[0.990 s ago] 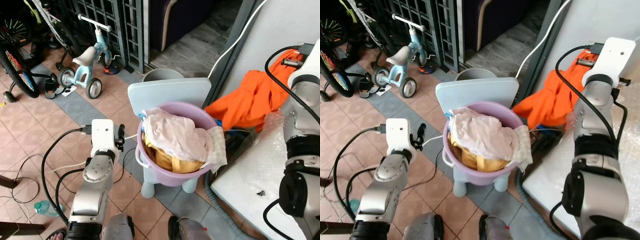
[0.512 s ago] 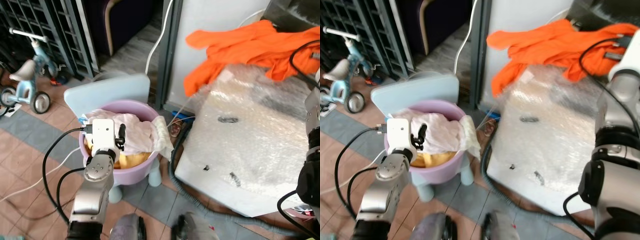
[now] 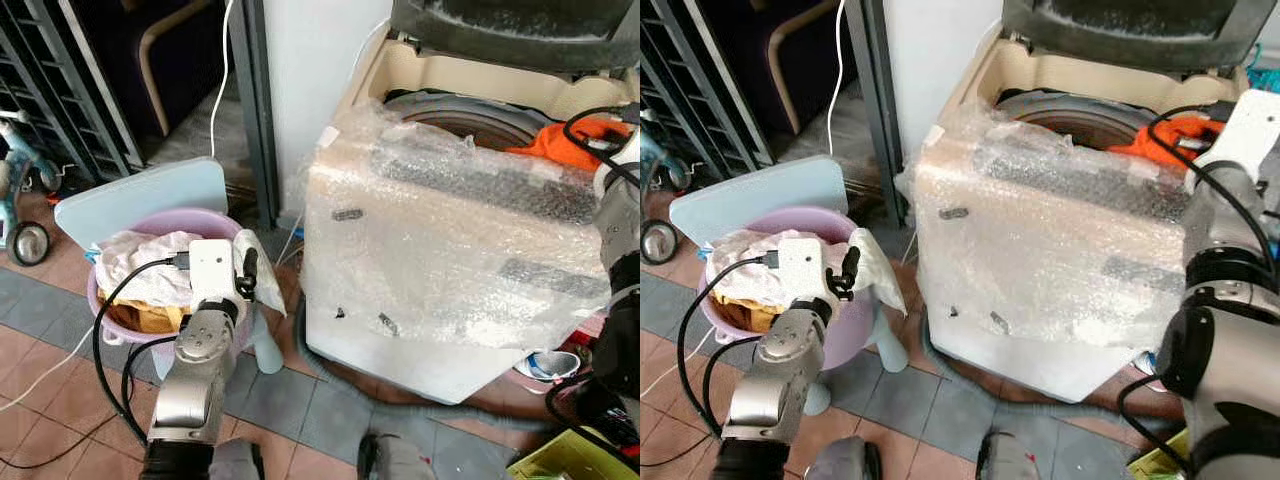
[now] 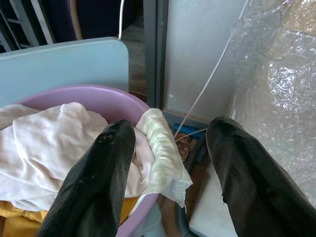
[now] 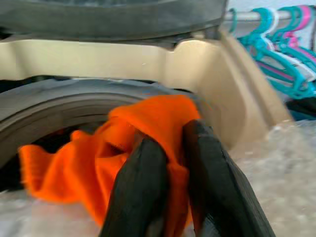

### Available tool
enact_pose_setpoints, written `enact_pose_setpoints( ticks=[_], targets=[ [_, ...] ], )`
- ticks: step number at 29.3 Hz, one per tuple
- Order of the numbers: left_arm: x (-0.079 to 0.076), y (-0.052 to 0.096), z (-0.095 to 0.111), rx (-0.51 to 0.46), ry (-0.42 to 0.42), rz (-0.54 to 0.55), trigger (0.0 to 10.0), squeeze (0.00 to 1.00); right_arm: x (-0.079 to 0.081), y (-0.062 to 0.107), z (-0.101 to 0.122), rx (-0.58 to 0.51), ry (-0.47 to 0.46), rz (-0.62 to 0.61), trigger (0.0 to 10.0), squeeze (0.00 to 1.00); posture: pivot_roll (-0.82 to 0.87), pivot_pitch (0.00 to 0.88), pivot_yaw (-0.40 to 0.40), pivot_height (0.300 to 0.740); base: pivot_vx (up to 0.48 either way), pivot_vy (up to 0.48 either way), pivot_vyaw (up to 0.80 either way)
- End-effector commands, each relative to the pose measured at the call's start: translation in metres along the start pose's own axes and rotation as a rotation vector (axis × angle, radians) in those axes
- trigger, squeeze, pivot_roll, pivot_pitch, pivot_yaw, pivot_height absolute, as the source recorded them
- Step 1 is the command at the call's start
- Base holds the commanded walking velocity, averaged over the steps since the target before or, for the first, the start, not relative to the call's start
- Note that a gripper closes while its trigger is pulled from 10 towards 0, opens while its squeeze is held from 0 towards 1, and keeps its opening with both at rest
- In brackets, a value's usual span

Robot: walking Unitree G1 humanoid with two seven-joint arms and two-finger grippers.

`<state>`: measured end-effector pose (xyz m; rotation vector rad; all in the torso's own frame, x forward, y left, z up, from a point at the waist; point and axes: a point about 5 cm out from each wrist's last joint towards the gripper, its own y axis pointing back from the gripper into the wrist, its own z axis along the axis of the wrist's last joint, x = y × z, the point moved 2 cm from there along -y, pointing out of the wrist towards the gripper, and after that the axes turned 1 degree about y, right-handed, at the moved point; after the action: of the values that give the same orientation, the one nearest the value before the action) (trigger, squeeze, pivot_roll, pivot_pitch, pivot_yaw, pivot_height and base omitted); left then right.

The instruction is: Clothes washing

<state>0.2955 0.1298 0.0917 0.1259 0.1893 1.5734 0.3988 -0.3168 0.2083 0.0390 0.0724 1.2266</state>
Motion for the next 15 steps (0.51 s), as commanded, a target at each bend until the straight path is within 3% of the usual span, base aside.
enact_pose_setpoints(
  ticks=[1, 6, 8, 10, 13, 15],
  targets=[
    [0.000, 0.000, -0.001, 0.007, -0.004, 0.001, 10.0, 0.00, 0.015, 0.000, -0.003, 0.017, 0.014, 0.097, 10.0, 1.00, 0.05, 0.067, 0.002, 0.740, 0.000, 0.000, 0.00],
    [0.001, 0.000, -0.001, 0.005, 0.003, 0.006, 10.0, 0.00, 0.033, 0.002, 0.012, -0.101, 0.061, 0.213, 10.0, 1.00, 0.04, 0.069, 0.003, 0.740, 0.000, 0.000, 0.00],
    [0.002, 0.000, -0.001, 0.004, 0.008, 0.017, 10.0, 0.00, 0.046, 0.006, 0.030, -0.224, 0.028, 0.293, 10.0, 1.00, 0.04, 0.070, 0.003, 0.740, 0.000, 0.000, 0.00],
    [0.002, 0.000, -0.001, 0.006, 0.011, 0.022, 10.0, 0.00, 0.054, 0.010, 0.036, -0.281, 0.052, 0.327, 10.0, 1.00, 0.04, 0.072, 0.000, 0.740, 0.000, 0.000, 0.00],
    [0.003, 0.000, -0.002, 0.015, 0.016, 0.031, 10.0, 0.00, 0.077, 0.022, 0.037, -0.382, 0.119, 0.376, 10.0, 1.00, 0.04, 0.076, -0.003, 0.740, 0.000, 0.000, 0.00],
    [0.003, 0.001, -0.003, 0.020, 0.013, 0.036, 10.0, 0.00, 0.083, 0.026, 0.035, -0.397, 0.122, 0.387, 10.0, 1.00, 0.04, 0.077, -0.004, 0.740, 0.000, 0.000, 0.00]
  ],
)
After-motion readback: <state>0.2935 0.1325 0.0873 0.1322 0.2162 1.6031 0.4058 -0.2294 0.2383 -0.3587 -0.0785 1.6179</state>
